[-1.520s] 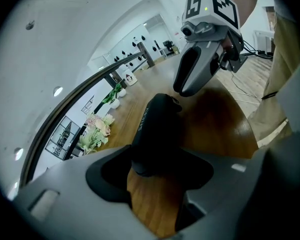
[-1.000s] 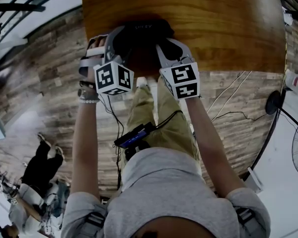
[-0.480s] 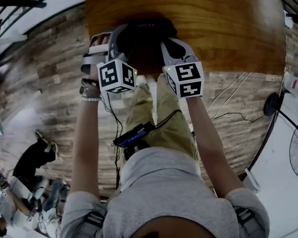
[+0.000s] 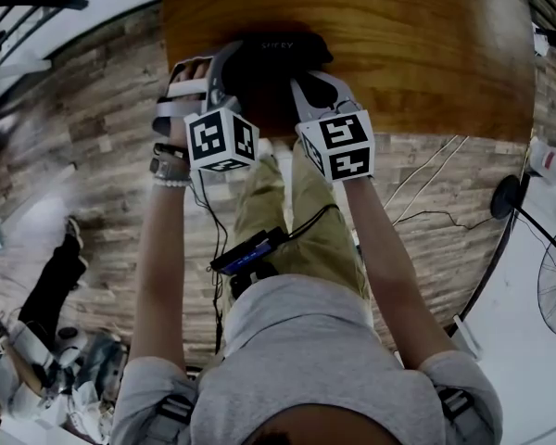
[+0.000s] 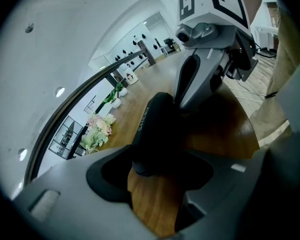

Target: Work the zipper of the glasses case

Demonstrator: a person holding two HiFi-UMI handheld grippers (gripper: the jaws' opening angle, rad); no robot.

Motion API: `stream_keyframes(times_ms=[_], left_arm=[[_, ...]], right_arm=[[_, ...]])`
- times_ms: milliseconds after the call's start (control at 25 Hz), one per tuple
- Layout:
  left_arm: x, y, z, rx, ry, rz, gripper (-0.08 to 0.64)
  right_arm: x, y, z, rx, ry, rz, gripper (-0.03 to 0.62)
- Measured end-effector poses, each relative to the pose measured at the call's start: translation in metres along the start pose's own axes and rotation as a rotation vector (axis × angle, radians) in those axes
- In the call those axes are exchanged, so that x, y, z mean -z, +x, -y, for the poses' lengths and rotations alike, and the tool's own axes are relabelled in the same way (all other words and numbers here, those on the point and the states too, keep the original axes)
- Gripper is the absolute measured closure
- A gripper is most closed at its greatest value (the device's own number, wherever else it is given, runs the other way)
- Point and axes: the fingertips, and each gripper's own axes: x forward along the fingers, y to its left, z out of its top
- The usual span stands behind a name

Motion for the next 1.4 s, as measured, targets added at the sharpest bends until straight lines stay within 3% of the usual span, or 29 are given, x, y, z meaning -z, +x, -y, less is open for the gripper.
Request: stream_keyframes(times_ms=[360,480,640,800,1000,1200,1400], left_arm=[[0.002,0.000,-0.001,-0.013,0.001,-0.006,0.319],[0.002,0.001,-0.001,-0.013,-0.004,-0.002,0.319],[0.004,0.001,-0.001,-0.011,-0.005,0.000,0.319],[-0.002,0.000,0.002,-0.018,-0.002,-0.006,0.319],[-0.020,0.002,0.009,-0.033,0.003,-0.022,0.318],[-0.020,0.006,0.008,-0.039,0.010,-0.041,0.318],[-0.015,0.001,0.009,-0.047,0.002,-0.052,0.318]], right_arm=[[-0.002,0.005,-0.004,-0.027,-0.028,-0.006,0.563],[-0.002,0.001,-0.005,-0.041,-0.087,-0.015,0.555],[-0.009,-0.017,-0.004,-0.074,-0.267,-0.004,0.464],[-0.023,-0.033,0.014,-0.067,-0.551,0.004,0.393],[-0.021,-0.036,0.039,-0.123,-0.891,-0.022,0.335],[-0.019,-0.015,0.041,-0.222,-1.094,-0.032,0.318],[-0.012,-0.005,0.028,-0.310,-1.218,-0.038,0.328]])
